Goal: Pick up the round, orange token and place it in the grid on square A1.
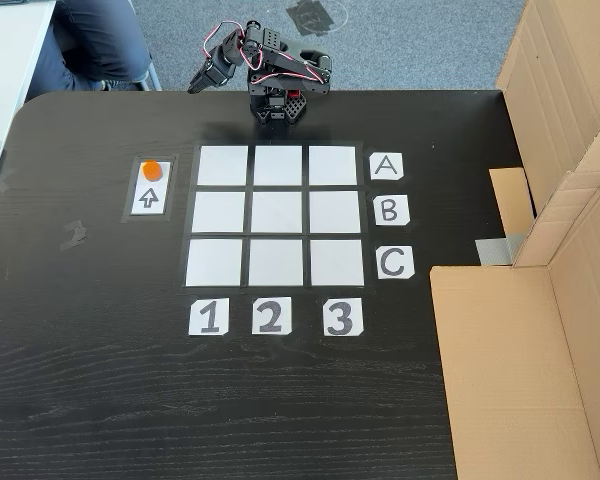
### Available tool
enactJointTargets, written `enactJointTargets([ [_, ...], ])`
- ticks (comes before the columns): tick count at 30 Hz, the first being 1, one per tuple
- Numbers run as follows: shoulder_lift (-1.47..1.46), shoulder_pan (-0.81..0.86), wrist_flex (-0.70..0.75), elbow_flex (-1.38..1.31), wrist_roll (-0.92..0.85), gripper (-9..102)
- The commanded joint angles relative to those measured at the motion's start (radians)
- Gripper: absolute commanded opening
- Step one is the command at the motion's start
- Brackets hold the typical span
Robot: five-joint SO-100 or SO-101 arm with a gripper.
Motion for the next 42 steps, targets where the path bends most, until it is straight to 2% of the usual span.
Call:
enactJointTargets([
  [1, -0.175, 0.051, -0.038, -0.087, -0.037, 21],
  [14, -0.216, 0.057, -0.038, -0.124, -0.048, 22],
  [21, -0.376, 0.057, -0.043, -0.241, -0.058, 23],
  [33, -0.861, 0.051, 0.009, -0.686, -0.055, 25],
  [42, -1.15, 0.044, 0.193, -1.097, -0.074, 29],
])
